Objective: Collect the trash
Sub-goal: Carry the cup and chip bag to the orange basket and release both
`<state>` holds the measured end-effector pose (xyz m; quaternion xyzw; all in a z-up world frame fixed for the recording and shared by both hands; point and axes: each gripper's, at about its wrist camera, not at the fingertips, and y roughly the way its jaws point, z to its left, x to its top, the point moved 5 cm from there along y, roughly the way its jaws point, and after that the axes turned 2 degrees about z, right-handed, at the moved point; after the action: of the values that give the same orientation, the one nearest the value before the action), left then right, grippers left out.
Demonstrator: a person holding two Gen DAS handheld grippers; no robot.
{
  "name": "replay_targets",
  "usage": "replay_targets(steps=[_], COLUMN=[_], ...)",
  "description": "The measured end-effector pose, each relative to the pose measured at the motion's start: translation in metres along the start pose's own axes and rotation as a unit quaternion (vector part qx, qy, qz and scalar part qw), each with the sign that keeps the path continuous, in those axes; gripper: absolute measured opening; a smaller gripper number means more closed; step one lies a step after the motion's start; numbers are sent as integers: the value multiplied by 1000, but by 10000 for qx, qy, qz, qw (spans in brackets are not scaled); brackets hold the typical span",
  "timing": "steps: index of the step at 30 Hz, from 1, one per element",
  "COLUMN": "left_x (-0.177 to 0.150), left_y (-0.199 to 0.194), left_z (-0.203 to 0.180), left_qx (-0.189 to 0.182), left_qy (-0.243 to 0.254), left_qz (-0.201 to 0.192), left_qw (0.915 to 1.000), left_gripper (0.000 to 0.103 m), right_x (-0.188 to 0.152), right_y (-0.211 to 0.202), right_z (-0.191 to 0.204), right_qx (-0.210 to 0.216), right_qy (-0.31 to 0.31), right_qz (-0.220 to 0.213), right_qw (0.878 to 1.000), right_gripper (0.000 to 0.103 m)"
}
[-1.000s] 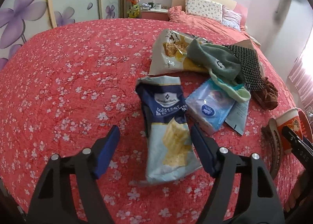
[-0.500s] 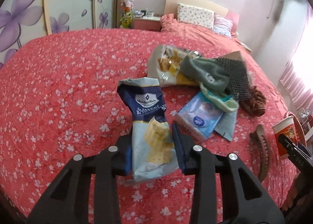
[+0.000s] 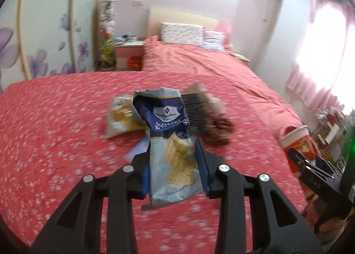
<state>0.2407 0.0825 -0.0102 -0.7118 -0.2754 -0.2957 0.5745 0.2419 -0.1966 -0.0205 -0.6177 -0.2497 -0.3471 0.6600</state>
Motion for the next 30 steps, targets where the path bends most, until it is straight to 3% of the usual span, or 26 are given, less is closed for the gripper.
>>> replay_targets(steps=[11, 22, 30], left_x=[6, -13, -29], left_y=[33, 81, 116], left_z=[-135, -276, -333], left_qx=[-1095, -2088, -2443], left_qy=[856, 1623, 1933], left_qz=[184, 535, 779], left_qw=[9901, 9629, 9470], left_gripper=[35, 35, 35], right_x=[17, 15, 13], right_y=[-30, -15, -4], right_z=[-73, -168, -203], right_qx=[-404, -960, -1043], right_qy=[586, 1322, 1627], right_qz=[-542, -636, -682], right_qw=[9960, 9845, 9788], right_gripper=[77, 77, 77])
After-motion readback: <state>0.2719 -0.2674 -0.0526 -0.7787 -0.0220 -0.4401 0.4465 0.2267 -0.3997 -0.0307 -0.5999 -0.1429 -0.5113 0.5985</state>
